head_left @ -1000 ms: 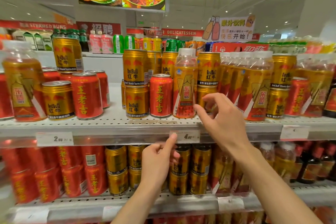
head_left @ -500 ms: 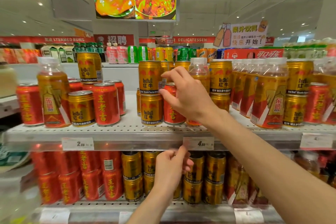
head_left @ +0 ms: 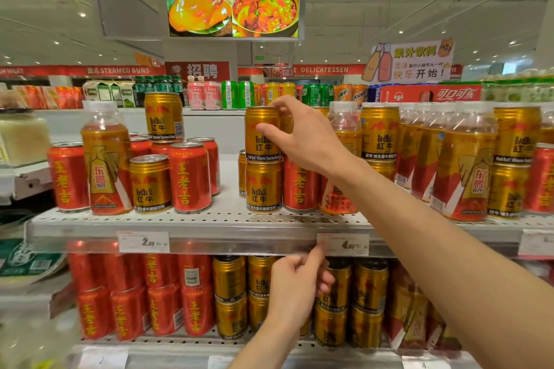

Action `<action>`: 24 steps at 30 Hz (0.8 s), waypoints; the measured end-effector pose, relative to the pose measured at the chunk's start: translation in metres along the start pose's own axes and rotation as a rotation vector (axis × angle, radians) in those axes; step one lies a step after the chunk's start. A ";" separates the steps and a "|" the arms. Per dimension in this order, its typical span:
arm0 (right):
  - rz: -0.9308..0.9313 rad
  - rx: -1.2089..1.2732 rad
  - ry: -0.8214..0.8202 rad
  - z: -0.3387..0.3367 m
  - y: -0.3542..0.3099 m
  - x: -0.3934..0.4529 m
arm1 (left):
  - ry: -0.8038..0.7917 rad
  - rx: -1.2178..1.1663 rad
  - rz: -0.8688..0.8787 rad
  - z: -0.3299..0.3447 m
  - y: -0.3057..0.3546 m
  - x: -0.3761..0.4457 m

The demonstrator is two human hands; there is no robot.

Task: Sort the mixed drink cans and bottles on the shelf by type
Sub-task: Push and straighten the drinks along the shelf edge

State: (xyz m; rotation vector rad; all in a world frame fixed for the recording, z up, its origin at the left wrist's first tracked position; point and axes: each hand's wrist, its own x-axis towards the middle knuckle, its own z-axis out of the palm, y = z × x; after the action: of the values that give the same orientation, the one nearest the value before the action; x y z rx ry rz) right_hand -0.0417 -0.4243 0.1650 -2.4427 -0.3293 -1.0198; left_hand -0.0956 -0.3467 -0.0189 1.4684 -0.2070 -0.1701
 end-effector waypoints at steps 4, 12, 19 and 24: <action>0.009 0.007 0.012 0.001 -0.002 0.000 | -0.004 -0.003 0.000 -0.001 0.001 0.000; 0.027 0.000 -0.041 -0.019 0.010 -0.017 | -0.013 -0.007 0.016 -0.002 -0.002 0.001; -0.005 -0.171 -0.052 -0.021 0.035 -0.044 | -0.008 -0.013 0.040 -0.003 -0.005 0.002; 0.019 -0.111 -0.028 -0.019 0.040 -0.045 | -0.001 -0.013 0.034 -0.001 -0.006 0.002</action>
State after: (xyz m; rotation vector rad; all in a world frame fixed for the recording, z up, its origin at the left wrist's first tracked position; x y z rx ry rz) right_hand -0.0692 -0.4702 0.1309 -2.5558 -0.2651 -1.0223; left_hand -0.0929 -0.3466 -0.0250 1.4513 -0.2312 -0.1439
